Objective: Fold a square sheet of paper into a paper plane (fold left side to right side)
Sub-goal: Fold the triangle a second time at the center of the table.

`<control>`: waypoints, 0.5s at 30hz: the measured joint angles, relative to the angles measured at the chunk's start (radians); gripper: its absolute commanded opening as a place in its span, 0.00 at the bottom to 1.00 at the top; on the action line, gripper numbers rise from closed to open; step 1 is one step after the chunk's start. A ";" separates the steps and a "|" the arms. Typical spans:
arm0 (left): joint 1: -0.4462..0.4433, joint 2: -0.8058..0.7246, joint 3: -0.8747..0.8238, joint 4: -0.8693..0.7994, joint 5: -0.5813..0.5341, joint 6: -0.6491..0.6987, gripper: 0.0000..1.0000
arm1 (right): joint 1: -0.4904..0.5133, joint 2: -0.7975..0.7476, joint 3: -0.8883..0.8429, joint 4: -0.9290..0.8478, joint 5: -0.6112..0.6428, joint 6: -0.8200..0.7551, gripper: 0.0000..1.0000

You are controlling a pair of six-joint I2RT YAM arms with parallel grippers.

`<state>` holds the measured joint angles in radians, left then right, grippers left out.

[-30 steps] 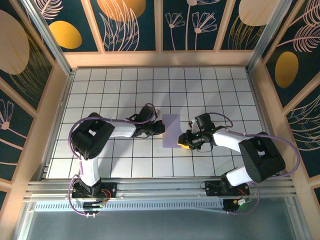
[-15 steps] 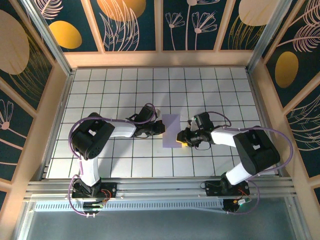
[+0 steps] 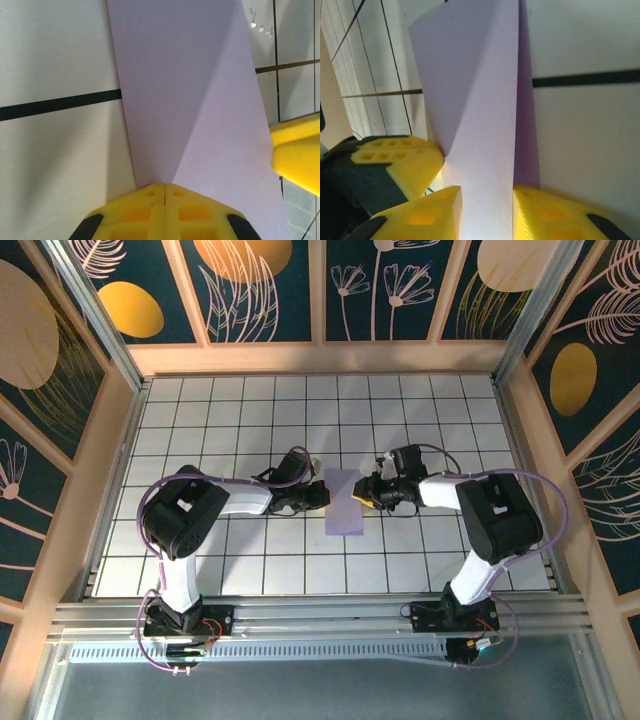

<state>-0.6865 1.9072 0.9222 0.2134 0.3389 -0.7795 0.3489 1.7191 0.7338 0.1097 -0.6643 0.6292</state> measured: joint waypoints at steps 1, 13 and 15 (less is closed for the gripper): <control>0.000 0.000 0.000 0.000 0.000 0.000 0.00 | -0.002 0.010 0.007 0.000 0.000 -0.003 0.29; -0.008 -0.064 -0.021 -0.031 -0.042 0.022 0.28 | -0.011 0.043 0.019 -0.008 -0.023 -0.032 0.00; -0.013 -0.113 -0.036 -0.048 -0.066 0.037 0.33 | -0.013 0.043 0.019 -0.009 -0.027 -0.030 0.00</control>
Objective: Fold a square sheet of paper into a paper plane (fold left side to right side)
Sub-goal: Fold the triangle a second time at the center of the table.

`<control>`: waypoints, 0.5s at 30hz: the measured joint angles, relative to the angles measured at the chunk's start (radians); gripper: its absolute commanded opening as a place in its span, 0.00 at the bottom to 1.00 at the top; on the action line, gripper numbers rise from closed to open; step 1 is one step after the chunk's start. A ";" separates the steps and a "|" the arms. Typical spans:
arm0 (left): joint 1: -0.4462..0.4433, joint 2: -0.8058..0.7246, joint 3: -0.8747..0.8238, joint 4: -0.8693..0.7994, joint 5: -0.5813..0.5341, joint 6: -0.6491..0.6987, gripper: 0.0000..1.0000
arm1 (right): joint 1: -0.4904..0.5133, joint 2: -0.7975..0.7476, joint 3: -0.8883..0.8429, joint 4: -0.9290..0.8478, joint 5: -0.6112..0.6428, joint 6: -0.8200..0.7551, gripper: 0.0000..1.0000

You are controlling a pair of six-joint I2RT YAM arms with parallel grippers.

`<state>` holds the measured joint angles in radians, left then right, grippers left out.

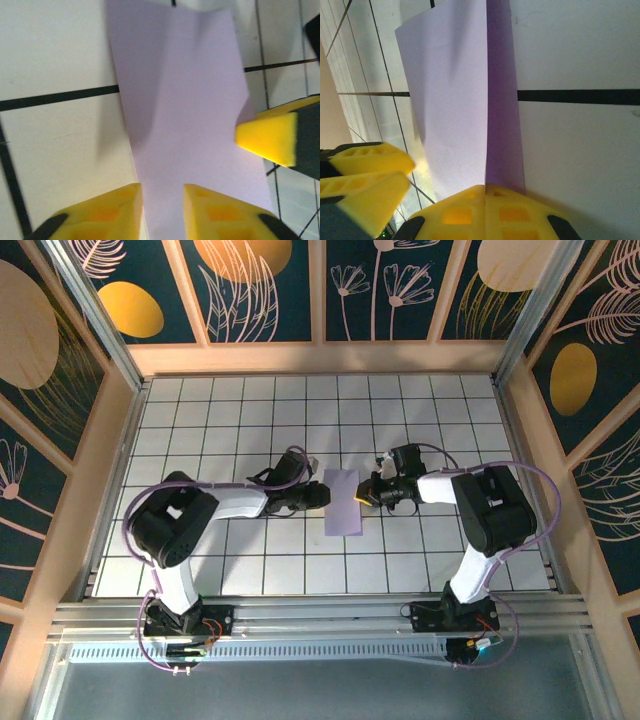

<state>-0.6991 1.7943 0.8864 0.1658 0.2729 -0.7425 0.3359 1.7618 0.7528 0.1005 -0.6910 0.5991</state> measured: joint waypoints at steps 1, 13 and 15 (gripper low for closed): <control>-0.002 -0.025 -0.005 -0.008 -0.014 0.008 0.35 | -0.001 -0.002 0.000 -0.001 -0.001 0.003 0.00; -0.322 -0.232 -0.023 -0.113 -0.260 0.205 0.61 | -0.008 -0.041 0.000 -0.031 -0.018 0.021 0.00; -0.383 -0.218 -0.008 -0.150 -0.306 0.232 0.63 | -0.010 -0.041 0.000 -0.032 -0.018 0.023 0.00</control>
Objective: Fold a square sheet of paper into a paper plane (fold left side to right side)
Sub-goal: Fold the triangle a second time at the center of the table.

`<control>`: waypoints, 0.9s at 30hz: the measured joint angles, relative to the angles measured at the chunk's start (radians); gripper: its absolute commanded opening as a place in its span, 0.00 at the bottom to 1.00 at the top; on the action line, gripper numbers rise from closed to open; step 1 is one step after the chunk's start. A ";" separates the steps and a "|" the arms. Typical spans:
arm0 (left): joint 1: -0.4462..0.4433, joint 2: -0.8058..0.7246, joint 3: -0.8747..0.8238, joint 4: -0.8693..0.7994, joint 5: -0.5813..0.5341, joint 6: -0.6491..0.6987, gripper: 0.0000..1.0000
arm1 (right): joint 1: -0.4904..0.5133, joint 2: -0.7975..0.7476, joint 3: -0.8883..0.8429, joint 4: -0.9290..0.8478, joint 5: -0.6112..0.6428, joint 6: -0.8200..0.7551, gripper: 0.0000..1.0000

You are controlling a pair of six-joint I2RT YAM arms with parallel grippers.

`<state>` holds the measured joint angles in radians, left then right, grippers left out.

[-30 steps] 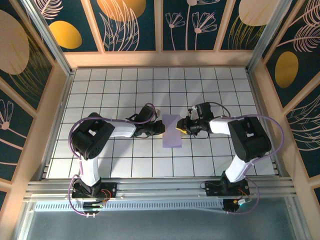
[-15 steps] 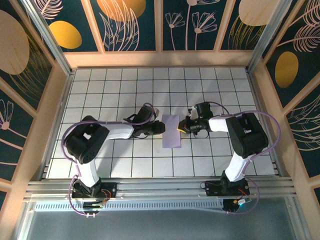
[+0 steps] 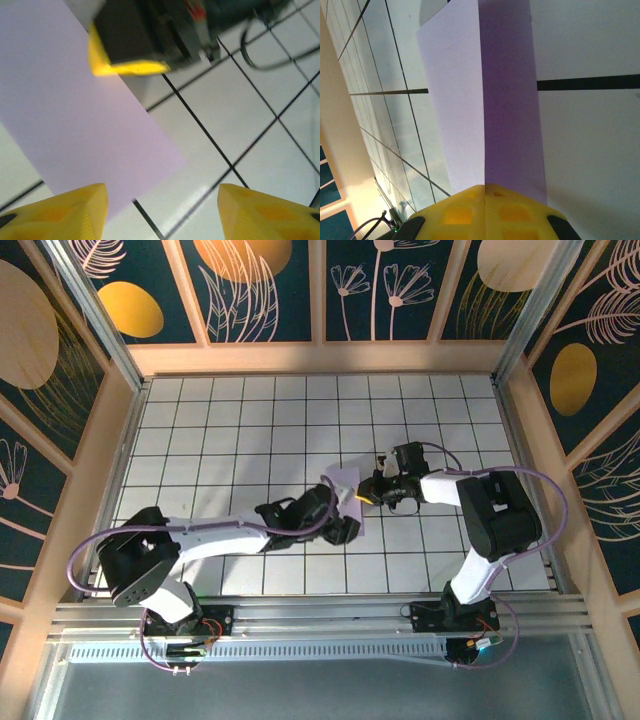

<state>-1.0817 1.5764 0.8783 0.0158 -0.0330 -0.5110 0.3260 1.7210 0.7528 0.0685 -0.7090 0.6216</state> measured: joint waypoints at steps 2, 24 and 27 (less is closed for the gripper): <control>-0.053 0.040 0.043 -0.041 -0.060 0.029 0.66 | 0.000 0.000 0.000 -0.002 0.000 0.007 0.00; -0.154 0.416 0.386 -0.329 -0.404 0.126 0.24 | 0.000 0.000 0.000 -0.006 0.000 0.013 0.00; -0.154 0.416 0.386 -0.333 -0.414 0.125 0.08 | -0.003 0.000 0.000 -0.013 0.000 0.010 0.00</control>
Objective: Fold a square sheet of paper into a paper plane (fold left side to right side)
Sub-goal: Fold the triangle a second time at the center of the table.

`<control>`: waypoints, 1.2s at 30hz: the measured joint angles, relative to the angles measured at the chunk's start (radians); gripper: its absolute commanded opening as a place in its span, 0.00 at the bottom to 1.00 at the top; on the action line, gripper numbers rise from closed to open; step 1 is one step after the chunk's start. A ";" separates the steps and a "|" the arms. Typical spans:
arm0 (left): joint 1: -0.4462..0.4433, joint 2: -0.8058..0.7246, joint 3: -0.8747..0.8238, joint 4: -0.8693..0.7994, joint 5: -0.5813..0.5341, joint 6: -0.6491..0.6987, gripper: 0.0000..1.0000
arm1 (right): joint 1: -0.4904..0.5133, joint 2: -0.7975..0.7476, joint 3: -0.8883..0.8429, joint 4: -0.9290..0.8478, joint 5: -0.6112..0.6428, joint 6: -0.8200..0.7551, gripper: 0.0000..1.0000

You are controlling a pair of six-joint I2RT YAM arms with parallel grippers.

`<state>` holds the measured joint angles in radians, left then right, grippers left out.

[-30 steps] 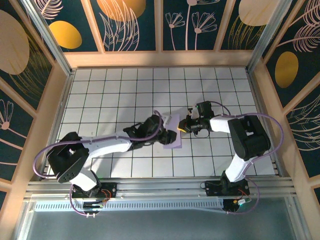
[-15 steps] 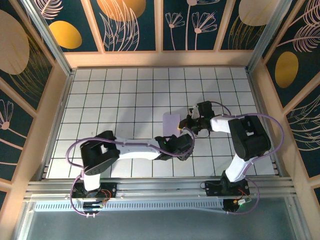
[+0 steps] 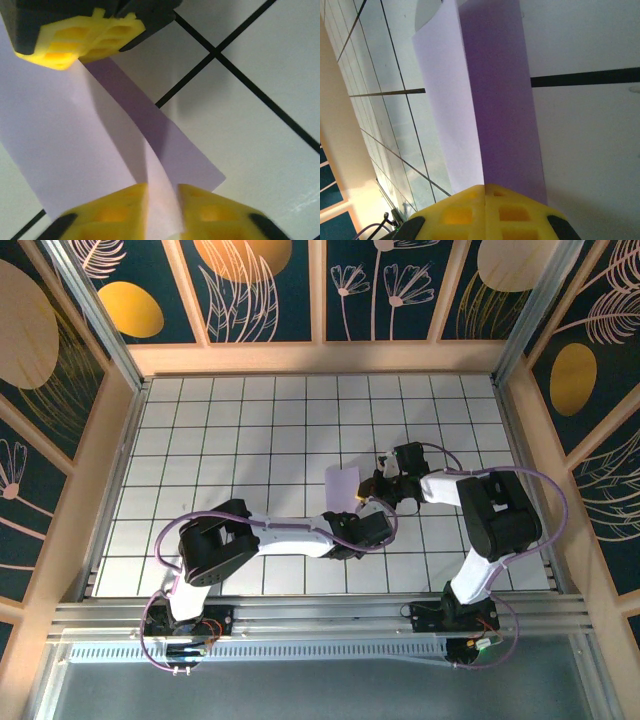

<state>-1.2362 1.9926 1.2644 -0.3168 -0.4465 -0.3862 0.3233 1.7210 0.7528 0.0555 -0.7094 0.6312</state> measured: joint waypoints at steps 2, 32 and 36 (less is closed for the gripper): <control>0.000 -0.001 0.000 -0.002 -0.006 -0.003 0.00 | -0.002 0.000 0.001 -0.010 0.000 -0.004 0.00; 0.284 -0.171 -0.233 0.266 0.636 -0.211 0.00 | -0.094 -0.425 -0.264 -0.150 0.046 -0.124 0.00; 0.305 -0.172 -0.236 0.291 0.684 -0.249 0.00 | -0.002 -0.429 -0.298 -0.122 0.042 -0.089 0.00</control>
<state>-0.9314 1.8210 1.0283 -0.0254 0.2371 -0.6353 0.3218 1.2922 0.4545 -0.0669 -0.6674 0.5419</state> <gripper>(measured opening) 0.044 0.050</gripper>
